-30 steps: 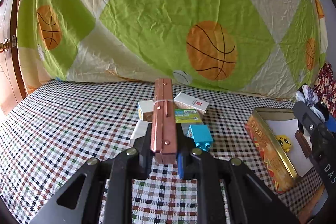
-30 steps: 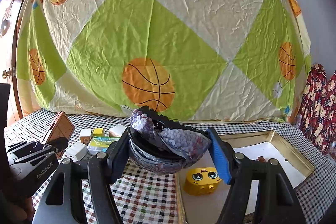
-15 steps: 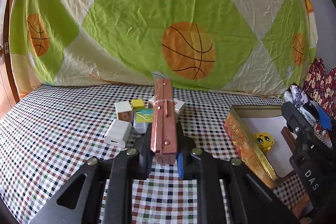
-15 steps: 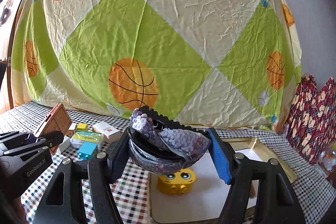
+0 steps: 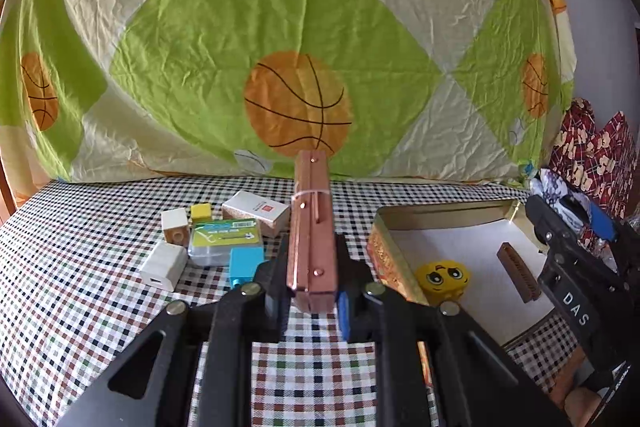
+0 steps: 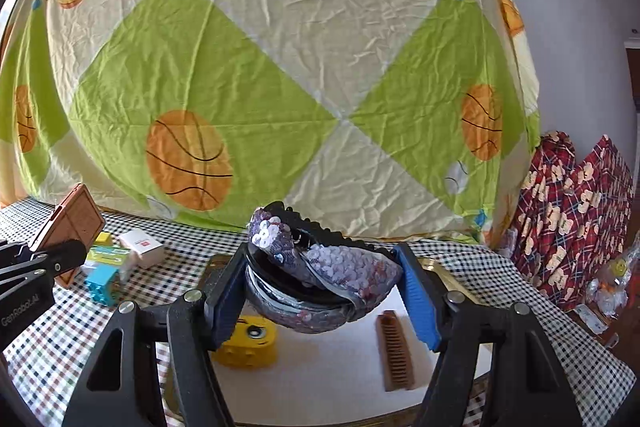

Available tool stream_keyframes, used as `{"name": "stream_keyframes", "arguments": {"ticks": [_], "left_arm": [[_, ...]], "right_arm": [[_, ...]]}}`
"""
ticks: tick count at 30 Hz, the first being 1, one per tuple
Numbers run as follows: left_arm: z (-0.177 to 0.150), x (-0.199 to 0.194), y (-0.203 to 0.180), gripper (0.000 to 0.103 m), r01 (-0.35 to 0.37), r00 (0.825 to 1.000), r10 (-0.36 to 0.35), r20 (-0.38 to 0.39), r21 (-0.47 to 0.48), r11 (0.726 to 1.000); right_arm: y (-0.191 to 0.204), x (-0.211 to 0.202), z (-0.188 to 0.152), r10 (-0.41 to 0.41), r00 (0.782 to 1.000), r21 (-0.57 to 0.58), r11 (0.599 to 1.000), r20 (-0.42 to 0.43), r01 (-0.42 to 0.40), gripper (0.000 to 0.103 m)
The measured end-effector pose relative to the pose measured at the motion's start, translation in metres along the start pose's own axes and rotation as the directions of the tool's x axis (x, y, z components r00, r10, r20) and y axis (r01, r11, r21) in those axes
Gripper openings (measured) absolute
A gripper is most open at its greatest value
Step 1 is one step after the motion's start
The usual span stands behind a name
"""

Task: Organize rigid objects
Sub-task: 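Carry the pouch and the brown box over the tray with both tools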

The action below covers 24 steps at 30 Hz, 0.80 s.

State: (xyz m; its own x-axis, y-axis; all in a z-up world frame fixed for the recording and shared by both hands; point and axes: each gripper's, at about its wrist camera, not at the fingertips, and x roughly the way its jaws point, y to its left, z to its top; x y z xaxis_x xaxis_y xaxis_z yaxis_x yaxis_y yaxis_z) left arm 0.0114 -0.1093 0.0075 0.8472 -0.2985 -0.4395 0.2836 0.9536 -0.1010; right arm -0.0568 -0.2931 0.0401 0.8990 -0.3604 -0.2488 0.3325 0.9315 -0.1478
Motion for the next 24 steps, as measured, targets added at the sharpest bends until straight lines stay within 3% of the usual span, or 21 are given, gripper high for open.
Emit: {"name": "stream_keyframes", "arguments": {"ticks": [13,24], "left_arm": [[0.001,0.019,-0.072,0.016,0.092,0.996,-0.091,-0.014,0.077,0.993],[0.001,0.032,-0.127,0.016,0.149,0.989,-0.145,-0.039,0.125,0.981]], "right_arm": [[-0.095,0.028,-0.008,-0.125,0.990,0.091,0.987,-0.069,0.131,0.071],[-0.131,0.040,-0.015,-0.182,0.980,0.055,0.981,-0.087,0.187,0.071]]}}
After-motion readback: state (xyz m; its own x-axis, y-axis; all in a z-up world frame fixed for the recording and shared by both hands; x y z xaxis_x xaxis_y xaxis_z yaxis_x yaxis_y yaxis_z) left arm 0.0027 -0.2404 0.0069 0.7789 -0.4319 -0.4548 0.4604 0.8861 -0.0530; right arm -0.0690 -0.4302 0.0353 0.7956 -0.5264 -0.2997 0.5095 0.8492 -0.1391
